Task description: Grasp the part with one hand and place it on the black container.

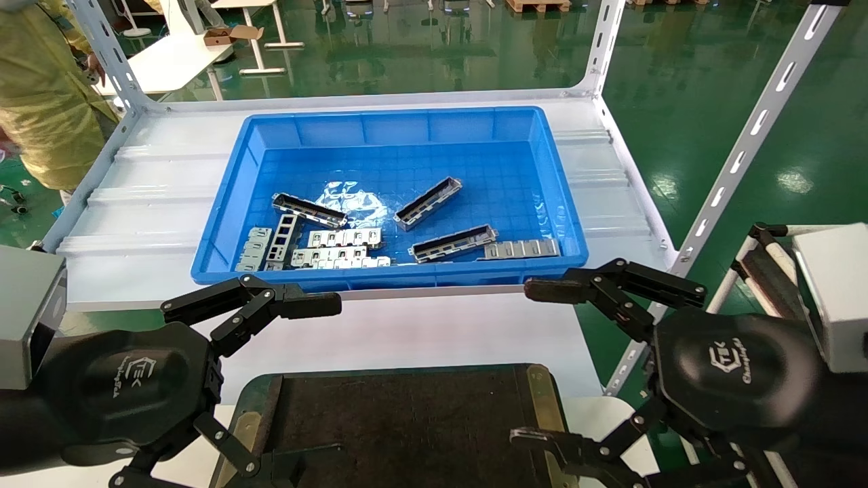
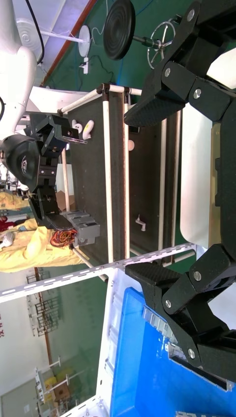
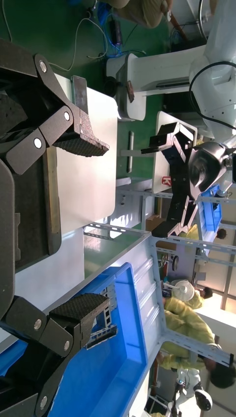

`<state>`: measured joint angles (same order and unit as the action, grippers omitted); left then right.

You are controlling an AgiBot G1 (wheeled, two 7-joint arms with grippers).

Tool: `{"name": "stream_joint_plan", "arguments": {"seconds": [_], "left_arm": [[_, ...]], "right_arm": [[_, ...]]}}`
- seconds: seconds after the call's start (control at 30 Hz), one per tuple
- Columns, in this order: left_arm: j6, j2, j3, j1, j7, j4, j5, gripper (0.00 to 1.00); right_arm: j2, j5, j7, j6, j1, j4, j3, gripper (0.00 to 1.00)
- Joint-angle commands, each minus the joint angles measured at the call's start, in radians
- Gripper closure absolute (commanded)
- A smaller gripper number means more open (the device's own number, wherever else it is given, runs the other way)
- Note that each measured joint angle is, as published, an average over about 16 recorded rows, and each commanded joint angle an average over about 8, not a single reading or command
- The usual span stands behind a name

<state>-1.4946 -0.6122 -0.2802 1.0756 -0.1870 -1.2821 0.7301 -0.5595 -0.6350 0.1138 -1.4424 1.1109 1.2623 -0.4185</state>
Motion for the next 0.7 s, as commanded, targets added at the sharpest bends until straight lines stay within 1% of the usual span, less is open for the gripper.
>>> {"name": "stream_joint_plan", "arguments": {"seconds": [0.03, 0.7], "left_arm": [[0.0, 0.0, 0.0, 0.0, 0.0, 0.0, 0.0, 0.0], [0.0, 0.0, 0.0, 0.0, 0.0, 0.0, 0.0, 0.0]], "right_arm": [[0.0, 0.0, 0.0, 0.0, 0.0, 0.0, 0.0, 0.0], [0.0, 0.0, 0.0, 0.0, 0.0, 0.0, 0.0, 0.0]]}}
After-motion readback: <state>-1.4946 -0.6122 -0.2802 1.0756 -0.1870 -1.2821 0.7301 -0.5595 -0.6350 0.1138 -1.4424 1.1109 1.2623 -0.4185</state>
